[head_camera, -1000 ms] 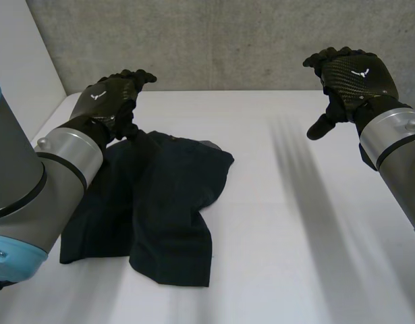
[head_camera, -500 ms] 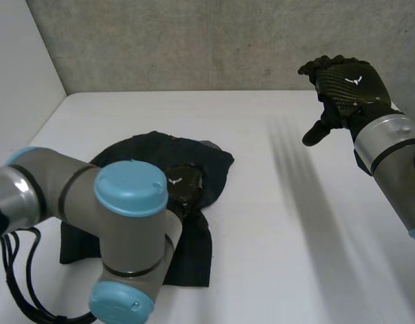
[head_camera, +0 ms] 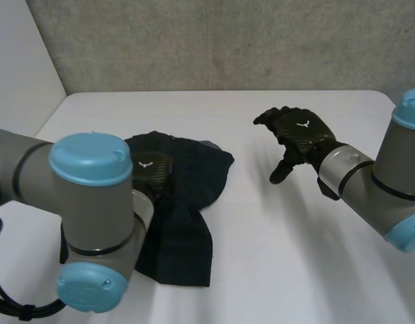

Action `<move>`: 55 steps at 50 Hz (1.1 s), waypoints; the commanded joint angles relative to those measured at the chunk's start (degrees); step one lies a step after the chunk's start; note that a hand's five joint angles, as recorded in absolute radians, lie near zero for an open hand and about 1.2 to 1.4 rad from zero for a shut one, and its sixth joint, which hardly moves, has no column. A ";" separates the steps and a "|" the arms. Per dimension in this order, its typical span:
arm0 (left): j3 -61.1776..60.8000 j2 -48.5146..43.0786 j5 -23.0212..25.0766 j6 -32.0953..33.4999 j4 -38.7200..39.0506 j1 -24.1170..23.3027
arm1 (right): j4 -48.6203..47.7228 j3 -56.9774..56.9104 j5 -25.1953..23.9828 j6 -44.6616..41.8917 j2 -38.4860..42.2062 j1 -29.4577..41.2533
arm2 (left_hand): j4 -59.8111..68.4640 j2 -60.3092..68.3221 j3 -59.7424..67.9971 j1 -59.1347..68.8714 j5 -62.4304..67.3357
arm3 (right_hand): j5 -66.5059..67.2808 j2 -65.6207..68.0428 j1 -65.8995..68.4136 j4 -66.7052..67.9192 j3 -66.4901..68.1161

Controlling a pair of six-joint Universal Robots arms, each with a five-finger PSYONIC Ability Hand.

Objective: Fold the shorts.

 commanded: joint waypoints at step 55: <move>7.30 -6.22 -8.06 -5.87 -4.77 -1.62 | -0.28 -4.50 3.31 1.33 8.78 5.86 | 11.76 11.83 12.14 13.90 14.32 | -3.06 -2.35 -1.22 -3.30 -2.18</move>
